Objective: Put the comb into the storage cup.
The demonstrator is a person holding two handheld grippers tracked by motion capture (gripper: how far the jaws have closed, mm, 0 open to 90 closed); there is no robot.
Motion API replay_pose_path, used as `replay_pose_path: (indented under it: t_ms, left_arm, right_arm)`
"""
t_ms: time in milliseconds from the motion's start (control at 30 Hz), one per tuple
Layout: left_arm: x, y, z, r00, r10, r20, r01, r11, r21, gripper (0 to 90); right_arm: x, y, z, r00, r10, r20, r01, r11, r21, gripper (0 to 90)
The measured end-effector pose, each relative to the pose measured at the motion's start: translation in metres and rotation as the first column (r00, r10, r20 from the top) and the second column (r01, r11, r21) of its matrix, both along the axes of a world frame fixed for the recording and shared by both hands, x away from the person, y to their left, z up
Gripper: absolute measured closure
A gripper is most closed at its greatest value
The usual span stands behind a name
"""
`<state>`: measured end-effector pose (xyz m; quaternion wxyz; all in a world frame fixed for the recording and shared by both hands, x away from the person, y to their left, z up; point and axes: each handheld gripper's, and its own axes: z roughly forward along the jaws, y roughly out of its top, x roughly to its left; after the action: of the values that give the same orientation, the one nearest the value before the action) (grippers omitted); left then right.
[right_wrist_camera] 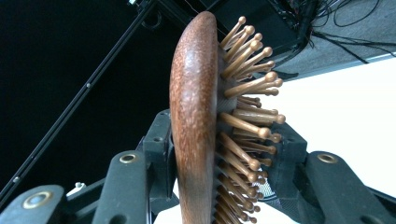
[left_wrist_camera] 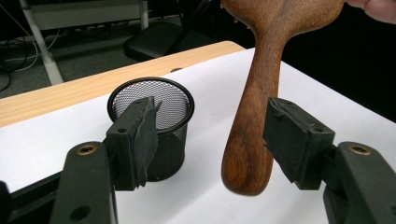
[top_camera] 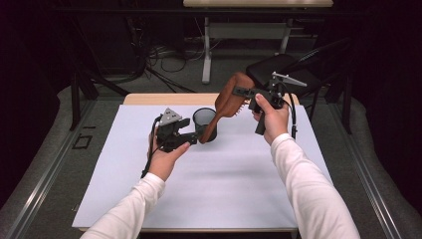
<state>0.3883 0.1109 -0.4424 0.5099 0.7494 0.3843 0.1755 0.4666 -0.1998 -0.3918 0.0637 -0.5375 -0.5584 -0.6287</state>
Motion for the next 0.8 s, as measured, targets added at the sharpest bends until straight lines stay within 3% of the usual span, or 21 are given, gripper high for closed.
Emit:
replay_pose_path:
  t_ms: [233,433,567,800]
  left_arm:
    - [-0.001,0.002,-0.001,0.9992,0.041,0.005,-0.041,0.9978,0.052,29.2]
    - [-0.001,0.003,-0.001,0.9990,0.038,-0.022,-0.038,0.9993,0.003,17.8]
    - [-0.001,0.005,-0.002,0.9986,0.037,-0.038,-0.038,0.9991,-0.021,15.0]
    - [-0.001,0.009,-0.004,0.9977,0.050,-0.046,-0.051,0.9984,-0.026,9.8]
  right_arm:
    - [-0.001,-0.002,0.006,0.9999,-0.006,0.010,0.006,1.000,-0.014,51.6]
    - [-0.002,-0.003,0.012,0.9997,-0.013,0.021,0.013,1.000,-0.019,51.6]
    - [-0.002,-0.004,0.013,0.9995,-0.019,0.024,0.020,1.000,-0.023,51.6]
    - [-0.001,-0.005,0.017,0.9990,-0.031,0.032,0.032,0.999,-0.038,51.5]
